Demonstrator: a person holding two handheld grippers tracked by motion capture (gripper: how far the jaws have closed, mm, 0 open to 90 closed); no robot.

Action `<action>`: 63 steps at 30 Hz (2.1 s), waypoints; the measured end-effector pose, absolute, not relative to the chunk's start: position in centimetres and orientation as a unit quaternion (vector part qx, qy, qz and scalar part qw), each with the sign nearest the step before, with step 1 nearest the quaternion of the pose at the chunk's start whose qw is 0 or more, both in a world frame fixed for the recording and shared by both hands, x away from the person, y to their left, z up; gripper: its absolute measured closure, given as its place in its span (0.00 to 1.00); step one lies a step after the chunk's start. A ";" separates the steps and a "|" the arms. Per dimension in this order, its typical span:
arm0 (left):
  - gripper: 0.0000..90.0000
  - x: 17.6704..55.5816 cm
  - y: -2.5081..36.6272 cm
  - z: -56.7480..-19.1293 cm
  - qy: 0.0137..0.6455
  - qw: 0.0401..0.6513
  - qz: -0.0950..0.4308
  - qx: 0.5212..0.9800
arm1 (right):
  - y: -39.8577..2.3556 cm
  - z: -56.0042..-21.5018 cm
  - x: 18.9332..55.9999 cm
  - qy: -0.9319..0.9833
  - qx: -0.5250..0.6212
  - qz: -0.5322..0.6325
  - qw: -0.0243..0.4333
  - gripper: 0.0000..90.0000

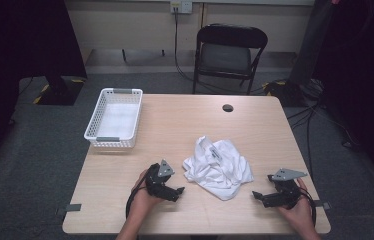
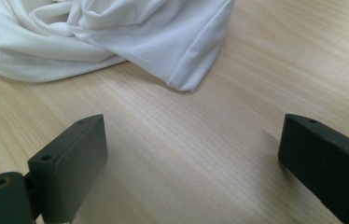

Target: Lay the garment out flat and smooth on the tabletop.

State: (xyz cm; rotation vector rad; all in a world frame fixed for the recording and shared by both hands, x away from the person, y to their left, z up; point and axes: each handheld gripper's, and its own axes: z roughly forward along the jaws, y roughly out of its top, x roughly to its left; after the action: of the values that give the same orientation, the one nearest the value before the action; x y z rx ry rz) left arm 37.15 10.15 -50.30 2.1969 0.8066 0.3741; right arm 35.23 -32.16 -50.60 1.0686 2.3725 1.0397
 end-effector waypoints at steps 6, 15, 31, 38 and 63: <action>0.12 37.1 10.3 -50.3 0.322 0.376 0.150 0.856 | -32.2 -50.6 35.2 0.834 0.377 0.366 0.170 0.08; 0.12 37.6 10.9 -49.3 0.341 0.425 0.137 0.827 | -32.4 -50.2 35.4 0.824 0.393 0.378 0.154 0.11; 0.17 41.0 8.0 -45.0 0.339 0.468 0.135 0.805 | -28.6 -46.9 35.9 0.822 0.348 0.425 0.151 0.28; 0.23 43.0 6.1 -43.8 0.333 0.457 0.136 0.814 | -26.7 -46.9 36.5 0.821 0.329 0.447 0.135 0.50; 0.91 43.7 3.8 -42.9 0.331 0.406 0.078 0.848 | -24.3 -47.9 36.0 0.820 0.345 0.430 0.154 0.72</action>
State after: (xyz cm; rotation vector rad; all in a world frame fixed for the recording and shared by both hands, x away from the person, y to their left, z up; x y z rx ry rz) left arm 43.72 3.75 -42.95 2.1395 0.8353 0.1970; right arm 35.98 -24.27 -47.94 0.9906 2.3508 1.2331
